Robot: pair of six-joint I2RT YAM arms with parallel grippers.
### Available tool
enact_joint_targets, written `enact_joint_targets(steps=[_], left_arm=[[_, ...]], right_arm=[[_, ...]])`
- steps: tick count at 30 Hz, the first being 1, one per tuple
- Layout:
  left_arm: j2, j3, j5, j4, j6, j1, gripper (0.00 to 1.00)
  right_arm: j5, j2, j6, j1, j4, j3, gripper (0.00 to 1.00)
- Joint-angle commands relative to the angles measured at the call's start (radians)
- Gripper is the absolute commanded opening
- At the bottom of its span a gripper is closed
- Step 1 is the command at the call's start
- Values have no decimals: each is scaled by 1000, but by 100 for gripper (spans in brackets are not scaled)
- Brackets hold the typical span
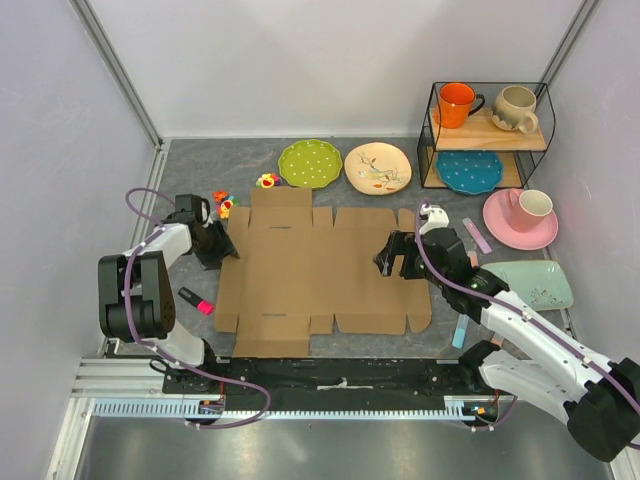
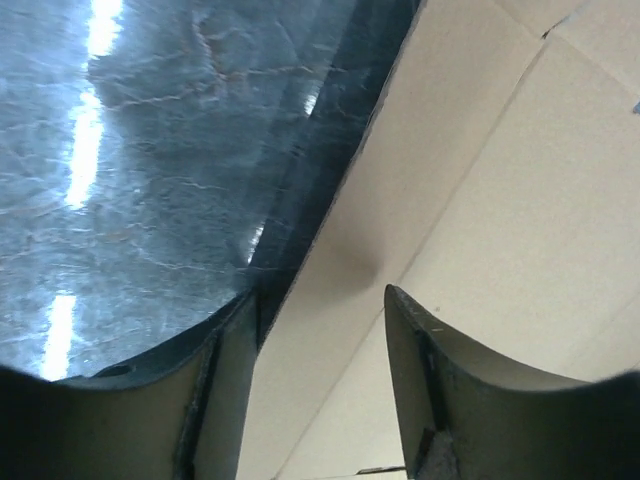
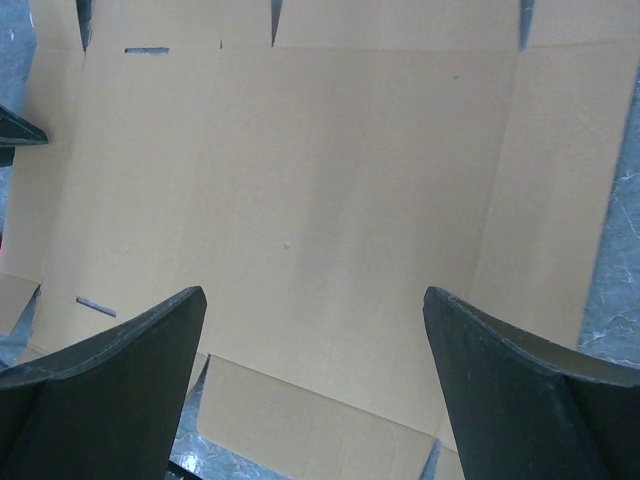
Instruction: Fold the paper box
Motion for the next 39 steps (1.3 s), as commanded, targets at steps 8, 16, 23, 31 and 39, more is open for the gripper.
enact_joint_targets(steps=[8,16,23,31,39], left_arm=[[-74,-38,168,45,48,-52,23],[-204,-20,243,71,50,-121,2],[-370,78,251,81,79,-314,2],[-396,310,374,70,24,-528,2],[-359,535,452,-30,69,-548,2]], right_arm=[[-14,2,2,-1,34,29,98],[12,-24,-12,0,-42,87,98],[60,-83,-33,2,-157,226,98],[126,-141,-69,0,-341,482,98],[152,-167,-90,0,-429,587,98]])
